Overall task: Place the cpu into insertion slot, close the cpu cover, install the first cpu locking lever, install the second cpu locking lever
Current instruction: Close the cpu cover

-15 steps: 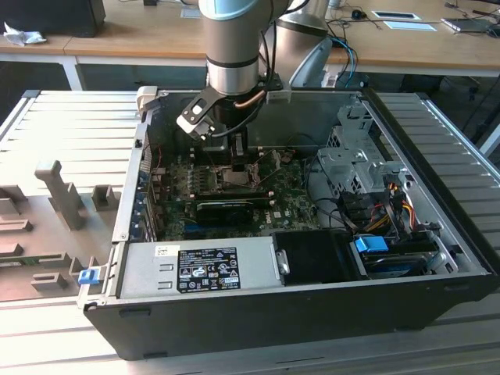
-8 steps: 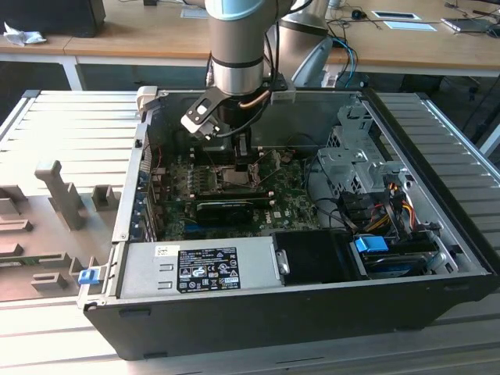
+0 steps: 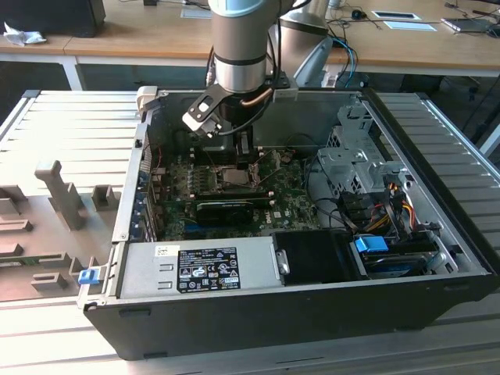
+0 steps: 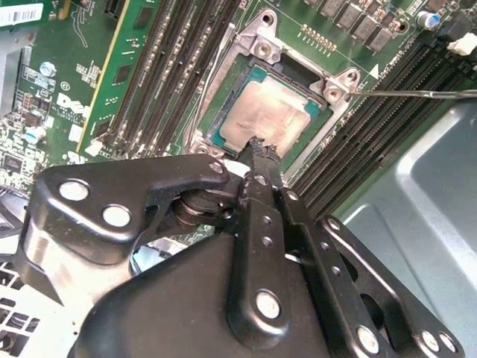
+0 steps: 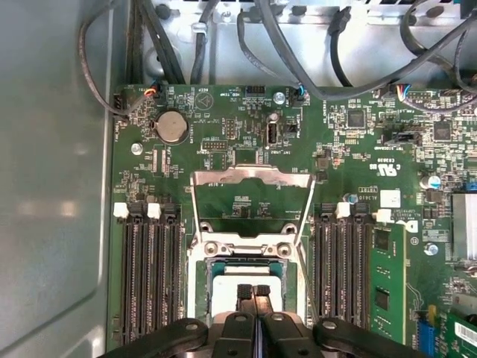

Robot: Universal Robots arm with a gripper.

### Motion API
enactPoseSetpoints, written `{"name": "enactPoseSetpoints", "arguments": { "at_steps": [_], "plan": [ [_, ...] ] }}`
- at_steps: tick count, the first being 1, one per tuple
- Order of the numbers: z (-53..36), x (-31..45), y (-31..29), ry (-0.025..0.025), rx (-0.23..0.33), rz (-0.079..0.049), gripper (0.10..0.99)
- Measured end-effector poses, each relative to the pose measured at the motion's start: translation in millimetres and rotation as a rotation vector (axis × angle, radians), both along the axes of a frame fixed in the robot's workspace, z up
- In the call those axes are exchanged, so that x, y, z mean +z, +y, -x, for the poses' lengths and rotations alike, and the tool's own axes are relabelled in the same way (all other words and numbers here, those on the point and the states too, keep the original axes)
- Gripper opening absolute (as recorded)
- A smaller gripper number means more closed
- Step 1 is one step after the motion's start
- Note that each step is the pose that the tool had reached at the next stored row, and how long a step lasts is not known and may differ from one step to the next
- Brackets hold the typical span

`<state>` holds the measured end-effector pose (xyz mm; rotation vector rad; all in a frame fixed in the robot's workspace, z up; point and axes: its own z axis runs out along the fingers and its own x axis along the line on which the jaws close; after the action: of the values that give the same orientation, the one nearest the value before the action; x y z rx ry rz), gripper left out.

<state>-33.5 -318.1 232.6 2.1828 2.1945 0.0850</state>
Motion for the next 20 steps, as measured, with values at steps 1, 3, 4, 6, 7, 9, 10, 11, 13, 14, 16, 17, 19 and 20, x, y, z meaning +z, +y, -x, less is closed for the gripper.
{"name": "enactPoseSetpoints", "arguments": {
  "at_steps": [1,3,4,6,7,9,10,11,13,14,16,17,19,20],
  "plan": [
    [0.0,0.7,0.0,0.0000,0.000,0.000,0.106],
    [0.0,3.3,0.0,0.0001,0.000,0.000,0.106],
    [0.0,4.8,0.0,0.0000,0.000,0.000,0.106],
    [0.0,8.2,0.0,0.0000,0.000,0.000,0.106],
    [0.0,9.5,0.0,0.0000,0.000,0.000,0.106],
    [0.0,12.5,0.0,0.0000,0.000,0.000,0.106],
    [0.0,14.1,0.0,0.0000,0.000,0.000,0.106],
    [0.0,16.6,0.0,0.0000,0.000,0.000,0.106],
    [0.0,21.5,0.0,0.0000,0.000,0.000,0.106],
    [0.0,26.4,0.0,0.0000,0.000,0.000,0.106],
    [0.0,35.1,0.0,0.0000,0.000,0.000,0.106],
    [0.0,37.5,0.0,0.0001,0.000,0.000,0.106],
    [-0.4,40.8,0.0,0.0001,0.000,0.000,0.106],
    [-1.6,40.9,0.0,0.0000,0.000,0.000,0.106]
  ]
}}
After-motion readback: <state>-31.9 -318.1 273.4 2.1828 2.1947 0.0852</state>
